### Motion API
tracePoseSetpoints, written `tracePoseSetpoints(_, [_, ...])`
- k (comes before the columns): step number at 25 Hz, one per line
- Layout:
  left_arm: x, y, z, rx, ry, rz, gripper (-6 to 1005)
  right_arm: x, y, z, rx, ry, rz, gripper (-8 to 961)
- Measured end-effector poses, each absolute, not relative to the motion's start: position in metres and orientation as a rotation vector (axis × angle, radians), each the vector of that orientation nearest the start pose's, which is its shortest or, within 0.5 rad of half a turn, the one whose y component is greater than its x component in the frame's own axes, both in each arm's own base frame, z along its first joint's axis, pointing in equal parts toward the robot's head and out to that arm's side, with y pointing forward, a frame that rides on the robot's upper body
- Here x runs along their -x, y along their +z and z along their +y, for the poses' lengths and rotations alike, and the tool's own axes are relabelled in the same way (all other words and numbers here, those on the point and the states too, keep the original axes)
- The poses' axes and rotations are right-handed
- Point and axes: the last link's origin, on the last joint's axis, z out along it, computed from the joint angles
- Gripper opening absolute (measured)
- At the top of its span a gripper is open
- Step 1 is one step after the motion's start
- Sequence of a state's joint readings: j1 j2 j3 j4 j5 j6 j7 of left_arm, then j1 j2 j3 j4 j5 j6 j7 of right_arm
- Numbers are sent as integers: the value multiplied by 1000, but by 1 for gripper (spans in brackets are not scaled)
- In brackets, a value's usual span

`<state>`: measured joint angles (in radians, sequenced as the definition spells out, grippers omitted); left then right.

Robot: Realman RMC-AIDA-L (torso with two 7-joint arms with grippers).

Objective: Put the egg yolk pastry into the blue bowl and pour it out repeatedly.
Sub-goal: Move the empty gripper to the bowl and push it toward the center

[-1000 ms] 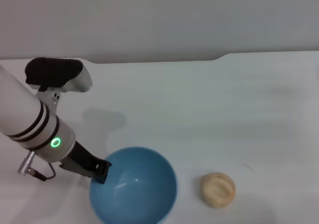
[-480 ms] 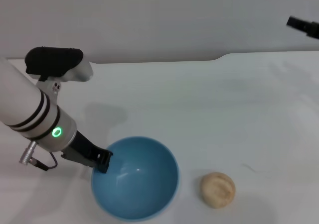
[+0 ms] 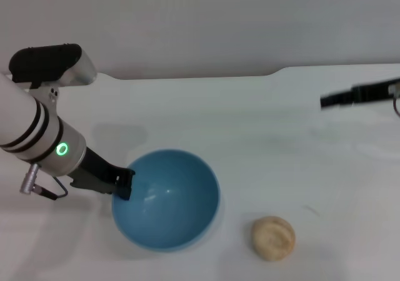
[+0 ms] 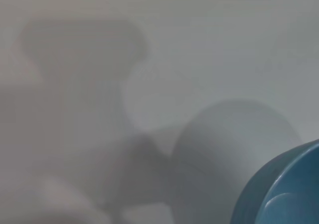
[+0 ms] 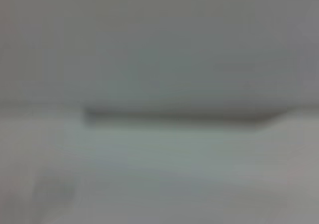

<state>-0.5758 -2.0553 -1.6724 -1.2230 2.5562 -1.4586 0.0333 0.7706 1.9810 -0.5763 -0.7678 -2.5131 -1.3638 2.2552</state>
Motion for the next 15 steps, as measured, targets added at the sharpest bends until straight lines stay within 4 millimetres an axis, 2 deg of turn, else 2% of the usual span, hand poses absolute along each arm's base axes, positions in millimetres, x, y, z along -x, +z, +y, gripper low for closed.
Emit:
tracePoseSetpoints(1, [209,-18,353,2161,364,-1618,18,-253,56,408,2402,91,1392,509])
tracePoseSetpoints(10, [217,-13,360,2102,315,-1613,17,-227,37,391,2620,-102,1363,509])
tracePoseSetpoints(15, [215,-14,363,2110,301,-1594,17,-215,15,381,2720,-260,1306,509])
